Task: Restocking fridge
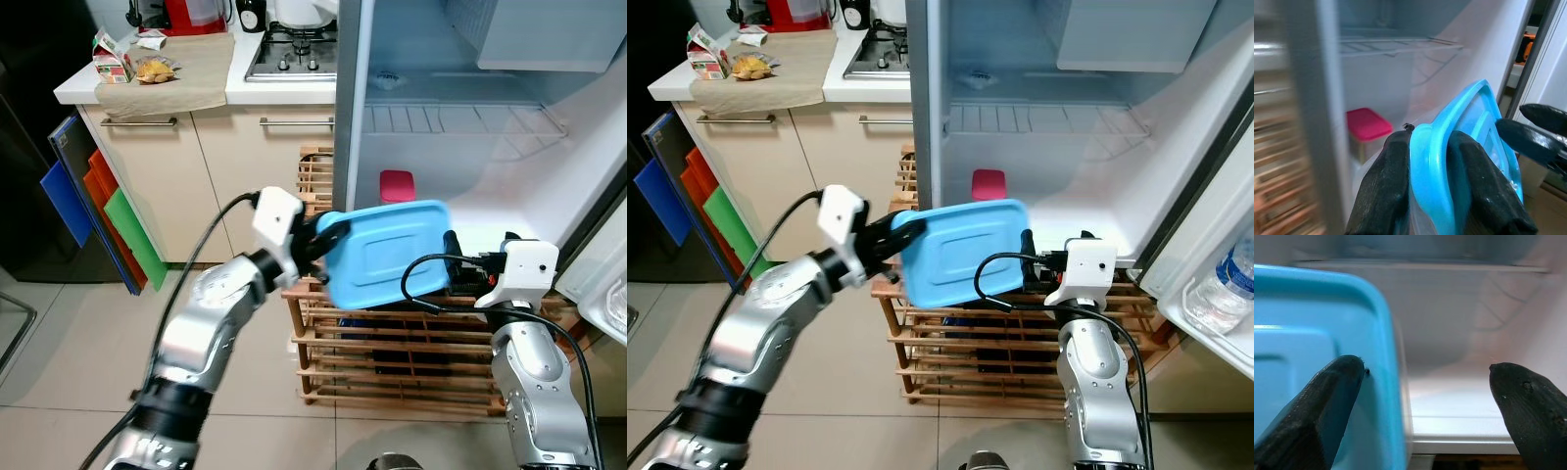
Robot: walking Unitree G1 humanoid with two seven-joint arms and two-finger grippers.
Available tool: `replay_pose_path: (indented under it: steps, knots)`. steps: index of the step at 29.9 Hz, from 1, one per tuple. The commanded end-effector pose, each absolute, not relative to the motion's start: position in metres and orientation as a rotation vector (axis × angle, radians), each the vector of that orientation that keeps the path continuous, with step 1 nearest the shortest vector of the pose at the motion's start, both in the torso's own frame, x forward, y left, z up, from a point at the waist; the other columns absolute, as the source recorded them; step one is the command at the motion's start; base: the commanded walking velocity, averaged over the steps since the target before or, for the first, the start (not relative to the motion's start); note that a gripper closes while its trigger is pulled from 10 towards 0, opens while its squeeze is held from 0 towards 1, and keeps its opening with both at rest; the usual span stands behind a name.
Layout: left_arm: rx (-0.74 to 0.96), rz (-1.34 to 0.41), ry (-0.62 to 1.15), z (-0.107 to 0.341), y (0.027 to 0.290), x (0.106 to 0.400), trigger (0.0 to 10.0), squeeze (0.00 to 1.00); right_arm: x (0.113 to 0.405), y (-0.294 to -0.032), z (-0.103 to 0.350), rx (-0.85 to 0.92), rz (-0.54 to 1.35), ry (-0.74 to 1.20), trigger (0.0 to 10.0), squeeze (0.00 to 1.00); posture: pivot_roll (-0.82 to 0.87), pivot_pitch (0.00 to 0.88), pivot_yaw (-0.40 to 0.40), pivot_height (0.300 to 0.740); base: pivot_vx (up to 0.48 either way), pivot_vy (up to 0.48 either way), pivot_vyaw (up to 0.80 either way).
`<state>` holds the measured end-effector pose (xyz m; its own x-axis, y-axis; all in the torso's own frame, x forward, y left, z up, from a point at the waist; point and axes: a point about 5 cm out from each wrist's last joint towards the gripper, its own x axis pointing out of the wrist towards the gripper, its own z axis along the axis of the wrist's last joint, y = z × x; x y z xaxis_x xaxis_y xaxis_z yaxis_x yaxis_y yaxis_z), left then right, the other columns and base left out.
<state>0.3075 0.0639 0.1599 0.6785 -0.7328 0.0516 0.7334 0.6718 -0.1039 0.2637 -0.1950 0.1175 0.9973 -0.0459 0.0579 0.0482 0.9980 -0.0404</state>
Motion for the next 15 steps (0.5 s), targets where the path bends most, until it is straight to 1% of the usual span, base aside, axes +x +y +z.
replay_pose_path:
  steps: [1, 2, 8, 12, 15]
  knots:
    - [-0.136, -0.819, -0.068, 0.172, 0.062, 0.313, 10.0, 0.0, 0.262, -0.197, 0.122, -0.037, -0.061, -0.073, 10.0, 0.0, -0.24, 0.0, 0.086, 0.74, 0.0, 0.0, -0.61]
    - [-0.146, -0.815, -0.067, 0.172, 0.06, 0.314, 10.0, 0.0, 0.261, -0.197, 0.122, -0.04, -0.062, -0.075, 10.0, 0.0, -0.24, 0.0, 0.085, 0.74, 0.0, 0.0, -0.63]
    - [-0.181, -0.784, -0.077, 0.172, 0.054, 0.32, 10.0, 0.0, 0.258, -0.2, 0.122, -0.062, -0.07, -0.068, 10.0, 0.0, -0.25, 0.0, 0.08, 0.74, 0.0, 0.0, 0.0]
    - [-0.216, -0.764, -0.105, 0.177, 0.042, 0.326, 10.0, 0.0, 0.257, -0.2, 0.121, -0.055, -0.071, -0.053, 10.0, 0.0, -0.26, 0.007, 0.076, 0.74, 0.0, 0.0, -0.75]
    - [-0.211, -0.756, -0.114, 0.178, 0.035, 0.329, 10.0, 0.0, 0.256, -0.199, 0.122, -0.056, -0.067, -0.055, 10.0, 0.0, -0.27, 0.016, 0.075, 0.74, 0.0, 0.0, -0.74]
